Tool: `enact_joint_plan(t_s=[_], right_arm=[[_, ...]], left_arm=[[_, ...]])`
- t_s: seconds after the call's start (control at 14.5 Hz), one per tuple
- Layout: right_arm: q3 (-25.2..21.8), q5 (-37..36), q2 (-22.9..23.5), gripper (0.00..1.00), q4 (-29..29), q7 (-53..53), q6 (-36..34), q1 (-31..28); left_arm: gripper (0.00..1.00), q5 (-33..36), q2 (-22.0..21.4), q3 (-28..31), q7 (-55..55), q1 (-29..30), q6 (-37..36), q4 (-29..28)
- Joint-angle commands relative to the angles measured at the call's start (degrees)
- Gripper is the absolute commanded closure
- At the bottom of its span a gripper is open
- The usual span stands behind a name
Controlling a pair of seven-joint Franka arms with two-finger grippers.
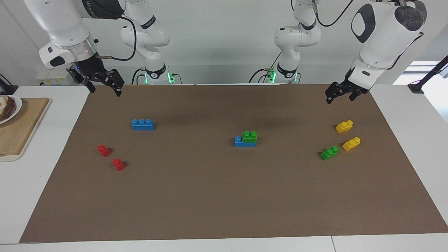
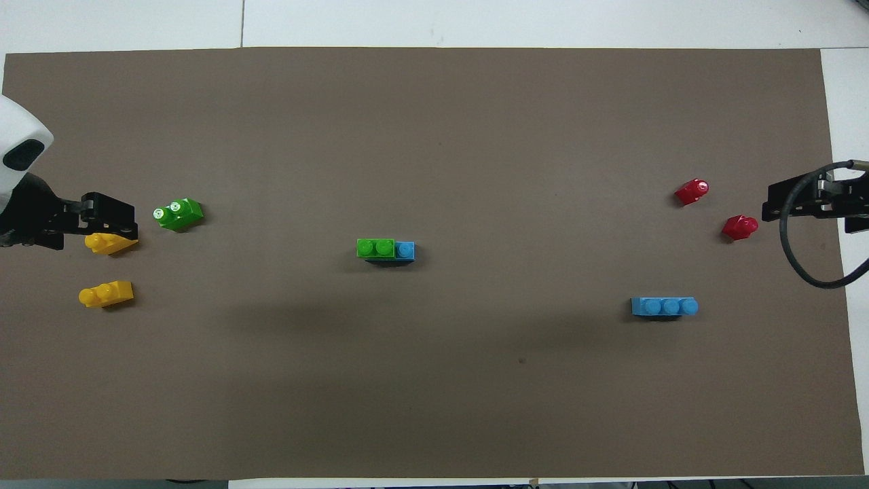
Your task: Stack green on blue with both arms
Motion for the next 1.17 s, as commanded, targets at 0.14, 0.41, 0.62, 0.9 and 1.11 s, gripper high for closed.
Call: enact_joint_plan(t_s=[0.14, 0.41, 0.62, 0.9, 1.11], right_arm=[[0.9, -1.5, -0.8, 0.0, -1.1, -4.9, 0.6, -1.1], [0.9, -1.4, -0.8, 0.0, -1.1, -5.7, 0.7, -0.8], [0.9, -1.4, -0.8, 0.0, -1.1, -5.6, 0.7, -0.7], [0.9, -1.4, -0.8, 0.0, -1.1, -5.8, 0.7, -0.6], [0.9, -1.4, -0.8, 0.0, -1.1, -5.8, 0.6, -0.6]], left_arm=[[0.0, -0.9, 1.7, 0.8, 0.8, -1.2, -1.1, 1.6], [0.0, -0.5, 1.3, 1.2, 1.0, -2.1, -0.8, 1.8], [0.0, -0.4, 1.4, 1.6, 1.0, -3.2, -0.7, 2.2], [0.0, -0.4, 1.4, 2.0, 0.9, -3.1, 0.2, 2.5], [0.0, -0.5, 2.1, 2.3, 0.9, -3.3, -0.4, 4.8]])
